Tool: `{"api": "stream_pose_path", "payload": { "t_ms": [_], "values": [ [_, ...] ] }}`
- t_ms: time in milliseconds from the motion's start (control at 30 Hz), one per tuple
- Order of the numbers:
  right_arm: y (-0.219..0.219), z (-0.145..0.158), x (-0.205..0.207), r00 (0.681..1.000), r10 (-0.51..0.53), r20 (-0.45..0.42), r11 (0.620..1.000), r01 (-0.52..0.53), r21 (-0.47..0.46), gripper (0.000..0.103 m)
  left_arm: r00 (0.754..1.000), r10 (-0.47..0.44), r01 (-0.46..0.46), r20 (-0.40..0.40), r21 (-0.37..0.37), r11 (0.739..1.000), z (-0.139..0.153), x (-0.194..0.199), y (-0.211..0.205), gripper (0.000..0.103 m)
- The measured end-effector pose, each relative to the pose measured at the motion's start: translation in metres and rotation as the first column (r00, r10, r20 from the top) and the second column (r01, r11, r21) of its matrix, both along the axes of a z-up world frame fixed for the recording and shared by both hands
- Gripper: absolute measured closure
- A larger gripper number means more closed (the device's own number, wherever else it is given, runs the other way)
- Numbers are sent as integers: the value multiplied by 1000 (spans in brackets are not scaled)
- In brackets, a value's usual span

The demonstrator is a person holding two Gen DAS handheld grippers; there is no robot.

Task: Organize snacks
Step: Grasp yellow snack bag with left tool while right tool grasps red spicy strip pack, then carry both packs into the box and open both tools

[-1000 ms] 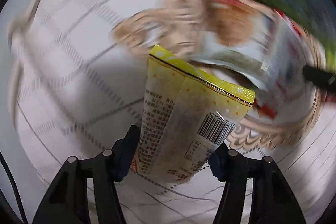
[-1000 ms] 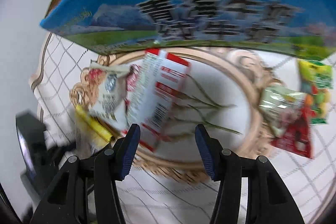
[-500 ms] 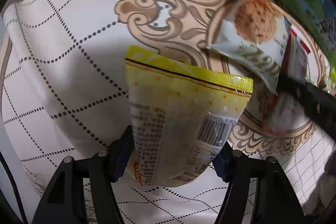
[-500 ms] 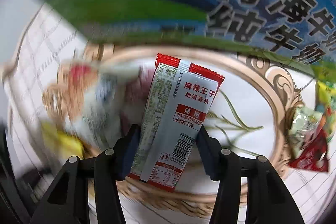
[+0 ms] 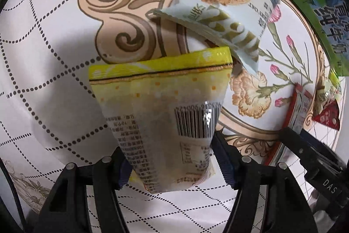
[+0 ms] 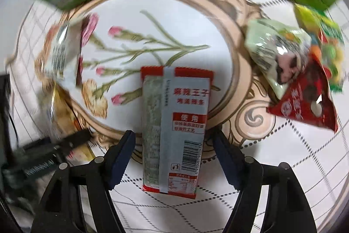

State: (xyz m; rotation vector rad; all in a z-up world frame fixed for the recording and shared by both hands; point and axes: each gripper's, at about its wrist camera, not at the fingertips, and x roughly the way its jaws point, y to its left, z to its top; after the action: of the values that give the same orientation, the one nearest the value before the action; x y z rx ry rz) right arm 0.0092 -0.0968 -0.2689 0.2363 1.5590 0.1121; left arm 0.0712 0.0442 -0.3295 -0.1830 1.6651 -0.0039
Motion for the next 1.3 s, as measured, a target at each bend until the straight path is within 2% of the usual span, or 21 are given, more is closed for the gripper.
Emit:
{"api": "stream_pose_path", "payload": {
  "t_ms": [133,167,200,233,300,400,567,667,800,867,933,1033,1133,1200,1300],
  "values": [
    [8,-5,1,1000,-13,20,999,14,-53,30,998,-2,0,61,46,999,6,10,-5,40],
    [16,-9,-4,999,6,32,997,-4,-77,38,997,-13,8,78,63,998,10,12,-9,51],
    [17,-9,-9,999,30,45,995,-25,-99,45,995,-34,26,96,86,996,13,10,-15,57],
    [22,-8,-10,997,51,57,992,-44,-115,46,992,-58,48,111,91,995,16,7,-21,58],
    [32,-5,-16,995,74,72,991,-65,-116,54,987,-96,82,132,109,991,22,7,-29,61],
    [26,7,-32,993,72,91,994,-64,-85,55,978,-138,120,156,119,986,31,6,-44,62],
    [21,43,-44,989,52,140,999,-51,-14,56,966,-169,161,194,59,985,70,-12,-55,62],
    [10,74,-50,983,39,180,999,-46,30,56,957,-181,181,225,18,983,98,-4,-57,62],
    [-10,126,-47,968,10,250,996,-32,85,56,936,-180,209,302,-64,976,152,20,-66,62],
    [-30,149,-38,959,-7,284,994,-25,108,56,924,-181,227,337,-103,969,177,37,-72,62],
    [-41,175,-25,948,-34,317,990,-11,140,56,914,-183,246,362,-135,960,201,79,-84,62],
    [-65,214,8,931,-59,361,986,-2,165,56,905,-190,261,380,-144,955,225,116,-95,61],
    [-74,234,56,918,-64,390,988,2,157,56,913,-202,267,356,-145,953,227,154,-102,61],
    [-83,241,85,923,-71,378,988,13,156,56,926,-222,276,305,-147,950,219,185,-115,61],
    [-92,228,132,940,-72,334,991,29,134,56,945,-235,271,225,-142,952,201,223,-129,61]
  ]
}}
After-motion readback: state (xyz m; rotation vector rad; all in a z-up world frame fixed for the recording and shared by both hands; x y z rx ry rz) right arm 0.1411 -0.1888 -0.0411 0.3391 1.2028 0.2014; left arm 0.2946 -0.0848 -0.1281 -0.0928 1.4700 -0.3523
